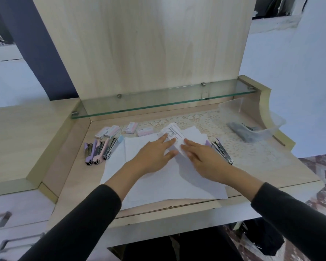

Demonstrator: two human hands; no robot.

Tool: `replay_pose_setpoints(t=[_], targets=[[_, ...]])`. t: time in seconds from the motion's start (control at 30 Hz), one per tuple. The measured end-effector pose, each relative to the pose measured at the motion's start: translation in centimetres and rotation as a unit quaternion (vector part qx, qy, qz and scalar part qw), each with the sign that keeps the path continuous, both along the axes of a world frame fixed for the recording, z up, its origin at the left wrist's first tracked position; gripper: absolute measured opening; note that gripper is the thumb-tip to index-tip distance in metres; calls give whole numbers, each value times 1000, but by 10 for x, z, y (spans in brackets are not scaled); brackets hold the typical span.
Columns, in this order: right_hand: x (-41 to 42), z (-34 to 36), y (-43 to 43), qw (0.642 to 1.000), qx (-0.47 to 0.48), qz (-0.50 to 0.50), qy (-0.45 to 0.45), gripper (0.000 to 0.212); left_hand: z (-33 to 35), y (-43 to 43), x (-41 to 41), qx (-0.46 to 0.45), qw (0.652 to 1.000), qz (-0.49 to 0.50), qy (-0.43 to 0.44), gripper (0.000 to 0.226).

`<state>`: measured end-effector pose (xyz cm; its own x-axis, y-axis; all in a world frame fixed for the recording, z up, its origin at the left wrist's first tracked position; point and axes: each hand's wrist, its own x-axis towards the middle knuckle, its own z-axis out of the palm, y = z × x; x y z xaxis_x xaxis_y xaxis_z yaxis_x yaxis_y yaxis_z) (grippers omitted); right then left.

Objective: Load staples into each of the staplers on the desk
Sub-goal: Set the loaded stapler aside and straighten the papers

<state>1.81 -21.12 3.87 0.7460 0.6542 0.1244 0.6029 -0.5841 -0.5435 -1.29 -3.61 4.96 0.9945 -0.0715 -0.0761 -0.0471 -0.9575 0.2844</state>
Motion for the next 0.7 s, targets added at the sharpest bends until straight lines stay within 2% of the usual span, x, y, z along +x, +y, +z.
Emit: replay_pose_setpoints(t=[0.1,0.2,0.33,0.47,0.7], targets=[[2,2,-14,999,45,-16,2,41,1,-3,8,14,1000,-3,5,51],[1,2,-29,1000,18,1,-11,39,-1,-4,13,15,1000,0,16,52],[0,-3,-38,998,-42,32,-30,44,-7,-9,14,-17,1000,-1,-11,56],[4,-6,-42,998,-49,24,-39,49,-15,-17,15,-26,1000,7,6,68],[3,-14,-45,995,-48,47,-67,43,-19,-19,23,33,999,-5,18,69]])
